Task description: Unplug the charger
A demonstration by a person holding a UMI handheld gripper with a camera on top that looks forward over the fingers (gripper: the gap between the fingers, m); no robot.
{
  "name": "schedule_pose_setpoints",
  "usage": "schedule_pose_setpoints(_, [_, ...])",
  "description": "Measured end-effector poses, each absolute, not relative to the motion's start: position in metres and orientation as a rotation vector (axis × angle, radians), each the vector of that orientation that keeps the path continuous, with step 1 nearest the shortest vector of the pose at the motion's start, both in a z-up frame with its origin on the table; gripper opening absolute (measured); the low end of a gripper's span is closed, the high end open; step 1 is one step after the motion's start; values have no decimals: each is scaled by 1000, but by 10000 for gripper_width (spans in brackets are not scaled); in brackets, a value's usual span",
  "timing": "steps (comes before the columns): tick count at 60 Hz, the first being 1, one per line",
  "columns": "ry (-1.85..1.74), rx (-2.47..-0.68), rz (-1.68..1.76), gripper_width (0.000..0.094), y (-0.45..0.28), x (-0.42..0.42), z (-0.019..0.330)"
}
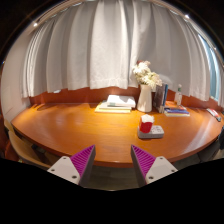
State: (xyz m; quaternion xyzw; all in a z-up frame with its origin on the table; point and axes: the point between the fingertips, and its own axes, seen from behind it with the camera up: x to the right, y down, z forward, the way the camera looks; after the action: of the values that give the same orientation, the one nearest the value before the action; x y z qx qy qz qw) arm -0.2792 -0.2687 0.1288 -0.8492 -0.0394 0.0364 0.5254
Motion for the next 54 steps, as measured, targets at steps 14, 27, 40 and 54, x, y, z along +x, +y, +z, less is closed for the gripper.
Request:
schedule_pose_setpoints(14, [-9,-2159,30,691,-286,-211,66])
schedule_pose_setpoints(27, [77,-2174,-30,680,-227,-146,47])
schedule_pose_setpoints(40, [67,-2117,22,683,-119,-133,51])
schedule_pose_setpoints(54, [15,-2101,58,611,-46,-144,47])
